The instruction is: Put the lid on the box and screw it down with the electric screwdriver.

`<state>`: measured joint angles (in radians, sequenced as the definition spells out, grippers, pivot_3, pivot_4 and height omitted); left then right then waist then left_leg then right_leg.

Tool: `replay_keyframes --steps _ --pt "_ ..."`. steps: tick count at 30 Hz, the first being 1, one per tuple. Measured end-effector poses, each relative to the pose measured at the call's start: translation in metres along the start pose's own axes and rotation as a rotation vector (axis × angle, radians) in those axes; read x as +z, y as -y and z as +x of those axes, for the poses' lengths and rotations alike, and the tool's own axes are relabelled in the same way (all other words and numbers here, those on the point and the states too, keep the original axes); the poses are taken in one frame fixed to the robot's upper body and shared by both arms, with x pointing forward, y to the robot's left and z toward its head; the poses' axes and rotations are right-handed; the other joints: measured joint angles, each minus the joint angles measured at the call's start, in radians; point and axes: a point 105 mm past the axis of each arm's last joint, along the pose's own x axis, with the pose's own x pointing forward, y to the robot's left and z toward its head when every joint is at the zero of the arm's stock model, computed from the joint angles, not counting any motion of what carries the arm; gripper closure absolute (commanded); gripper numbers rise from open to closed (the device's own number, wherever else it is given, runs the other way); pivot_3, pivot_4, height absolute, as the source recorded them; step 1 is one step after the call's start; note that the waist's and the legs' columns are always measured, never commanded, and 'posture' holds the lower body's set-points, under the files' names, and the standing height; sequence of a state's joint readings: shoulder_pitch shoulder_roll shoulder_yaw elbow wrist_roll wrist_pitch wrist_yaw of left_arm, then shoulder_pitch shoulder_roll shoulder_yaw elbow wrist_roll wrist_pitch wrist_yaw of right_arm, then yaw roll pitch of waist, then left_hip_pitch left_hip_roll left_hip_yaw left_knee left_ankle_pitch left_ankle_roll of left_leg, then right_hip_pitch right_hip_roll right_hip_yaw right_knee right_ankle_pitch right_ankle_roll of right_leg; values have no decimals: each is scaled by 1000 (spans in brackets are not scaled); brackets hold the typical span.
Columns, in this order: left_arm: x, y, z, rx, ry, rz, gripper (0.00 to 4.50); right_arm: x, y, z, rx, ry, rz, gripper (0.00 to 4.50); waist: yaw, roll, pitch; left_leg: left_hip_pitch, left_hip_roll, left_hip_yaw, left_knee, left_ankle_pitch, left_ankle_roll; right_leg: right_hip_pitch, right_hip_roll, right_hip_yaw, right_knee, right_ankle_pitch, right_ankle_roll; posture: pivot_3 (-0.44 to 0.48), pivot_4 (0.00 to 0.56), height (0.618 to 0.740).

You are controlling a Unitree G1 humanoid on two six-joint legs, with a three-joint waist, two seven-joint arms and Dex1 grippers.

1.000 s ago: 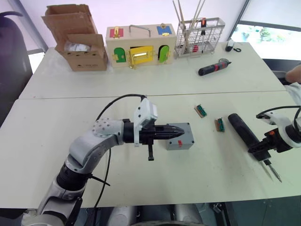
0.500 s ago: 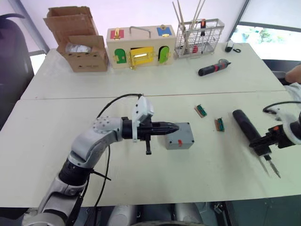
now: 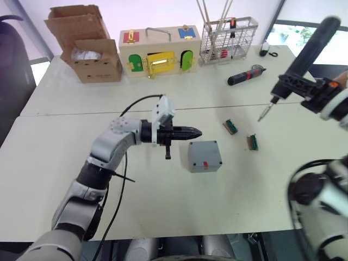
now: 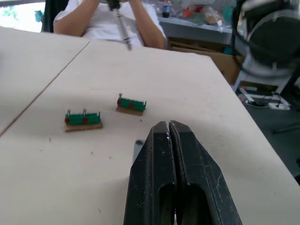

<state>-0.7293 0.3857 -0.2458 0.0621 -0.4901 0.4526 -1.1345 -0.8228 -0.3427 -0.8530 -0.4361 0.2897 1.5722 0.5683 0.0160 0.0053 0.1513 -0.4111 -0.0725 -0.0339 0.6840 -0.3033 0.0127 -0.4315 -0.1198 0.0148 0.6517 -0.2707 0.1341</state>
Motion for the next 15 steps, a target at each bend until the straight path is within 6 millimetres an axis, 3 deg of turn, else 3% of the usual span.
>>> replay_keyframes --steps 3,5,8,11,15 --pt "-7 -8 -1 30 -20 -20 4500 -15 3 -2 -121 95 -17 2680 0 0 0 0 -4 0 1 0 1 1 -1 2 0 0 0 0 150 737" --pt "-9 -10 3 37 -6 -42 4500 -14 2 -7 -178 185 -50 2680 -5 0 0 0 -4 1 1 0 1 1 -2 2 1 0 0 0 150 737" --pt "-14 -2 7 25 -40 0 4500 -7 -17 -13 -219 306 -217 2680 -27 1 0 1 -3 1 -2 0 1 0 -1 2 3 0 0 0 150 737" --pt "-37 6 7 29 -136 32 4500 -16 -32 -17 -264 346 -439 2680 -39 1 0 3 -2 3 -2 0 1 -1 0 1 4 0 0 0 150 737" --pt "-36 10 14 28 -139 60 4500 -42 -46 -10 -249 332 -449 2680 -37 1 0 3 0 4 0 2 -2 0 1 2 1 0 0 0 150 737"
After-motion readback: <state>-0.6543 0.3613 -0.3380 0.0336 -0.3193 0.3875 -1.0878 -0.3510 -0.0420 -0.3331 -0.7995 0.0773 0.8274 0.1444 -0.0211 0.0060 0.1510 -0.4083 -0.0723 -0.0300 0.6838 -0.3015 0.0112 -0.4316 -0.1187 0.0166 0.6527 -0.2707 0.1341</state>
